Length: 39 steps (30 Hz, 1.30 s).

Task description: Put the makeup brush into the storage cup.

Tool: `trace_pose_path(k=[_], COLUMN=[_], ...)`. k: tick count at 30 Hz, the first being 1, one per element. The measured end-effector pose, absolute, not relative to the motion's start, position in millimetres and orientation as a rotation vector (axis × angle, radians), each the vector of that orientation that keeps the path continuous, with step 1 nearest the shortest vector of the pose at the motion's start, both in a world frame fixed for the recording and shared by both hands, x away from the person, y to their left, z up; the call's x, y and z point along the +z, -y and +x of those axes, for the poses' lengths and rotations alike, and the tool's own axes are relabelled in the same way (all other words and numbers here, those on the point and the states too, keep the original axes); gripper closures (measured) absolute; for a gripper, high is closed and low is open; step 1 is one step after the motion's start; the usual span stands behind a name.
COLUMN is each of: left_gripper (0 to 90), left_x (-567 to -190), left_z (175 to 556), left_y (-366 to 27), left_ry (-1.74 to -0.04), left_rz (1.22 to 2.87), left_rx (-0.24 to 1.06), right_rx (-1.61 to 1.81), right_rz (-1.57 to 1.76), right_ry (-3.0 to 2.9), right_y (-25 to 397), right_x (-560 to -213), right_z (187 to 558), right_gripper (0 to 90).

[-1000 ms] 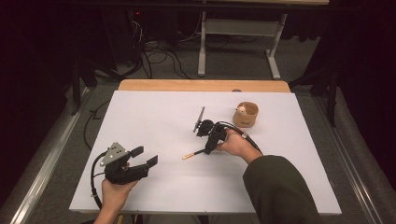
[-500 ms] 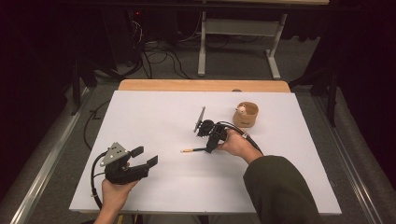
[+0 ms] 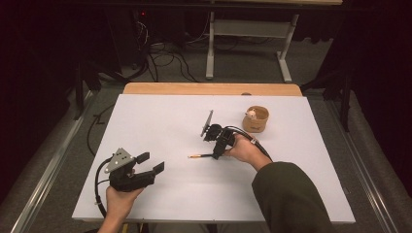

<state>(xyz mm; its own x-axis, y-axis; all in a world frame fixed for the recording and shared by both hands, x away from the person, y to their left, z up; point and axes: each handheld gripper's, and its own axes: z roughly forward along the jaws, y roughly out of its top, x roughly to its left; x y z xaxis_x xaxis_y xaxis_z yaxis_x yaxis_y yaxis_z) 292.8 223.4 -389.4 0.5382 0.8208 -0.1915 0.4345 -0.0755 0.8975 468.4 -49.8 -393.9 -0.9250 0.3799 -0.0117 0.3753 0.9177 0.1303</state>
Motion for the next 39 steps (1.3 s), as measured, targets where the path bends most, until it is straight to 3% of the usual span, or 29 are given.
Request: trace_pose_path(k=[16,39], left_gripper=[30.8,31.0], left_x=[-389.5,-390.1], left_z=[292.8,293.5], left_y=[-223.3,-223.1], left_ry=[-1.063,-1.067], left_rz=[1.703,1.706], left_rx=[0.449,0.447], right_rx=[0.153,0.102], right_rz=[0.636,0.634], right_ry=[-3.019,-3.023], right_y=[51.1,54.3], right_x=[-393.8,-392.6], right_z=[467.3,466.6], right_gripper=[85.0,86.1])
